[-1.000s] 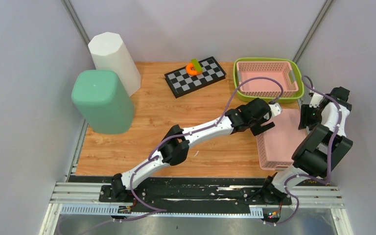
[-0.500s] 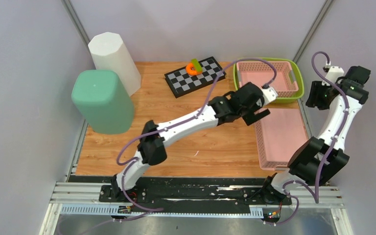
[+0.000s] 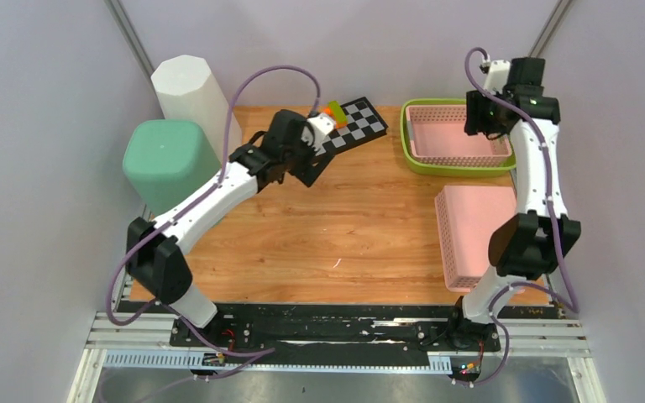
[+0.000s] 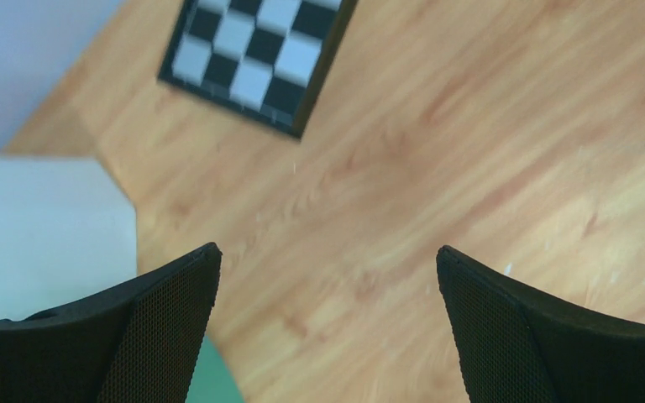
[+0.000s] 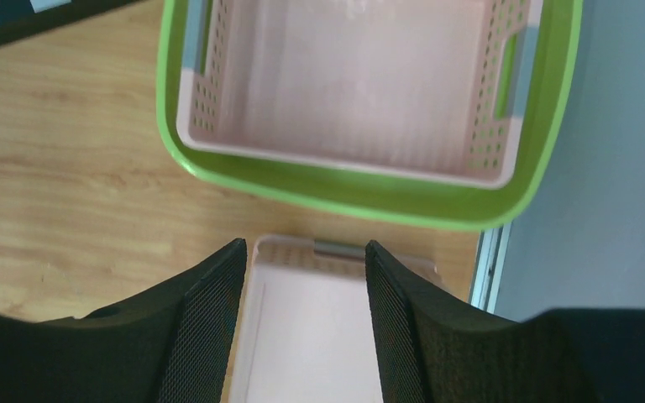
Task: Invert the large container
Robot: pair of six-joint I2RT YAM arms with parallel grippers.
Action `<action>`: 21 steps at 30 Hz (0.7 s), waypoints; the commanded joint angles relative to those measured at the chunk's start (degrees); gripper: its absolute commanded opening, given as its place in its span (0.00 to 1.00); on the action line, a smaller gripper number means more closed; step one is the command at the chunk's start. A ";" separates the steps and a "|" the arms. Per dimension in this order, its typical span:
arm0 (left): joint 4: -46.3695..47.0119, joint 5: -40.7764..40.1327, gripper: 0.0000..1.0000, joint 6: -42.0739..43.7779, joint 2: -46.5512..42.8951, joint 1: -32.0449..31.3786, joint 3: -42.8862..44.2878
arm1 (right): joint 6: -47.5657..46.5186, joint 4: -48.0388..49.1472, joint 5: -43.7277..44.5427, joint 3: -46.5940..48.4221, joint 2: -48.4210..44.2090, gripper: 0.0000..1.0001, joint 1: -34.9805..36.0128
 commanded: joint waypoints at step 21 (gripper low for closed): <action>-2.43 31.32 1.00 15.42 -33.47 21.06 -35.36 | 8.61 11.22 16.60 28.74 33.85 0.59 17.42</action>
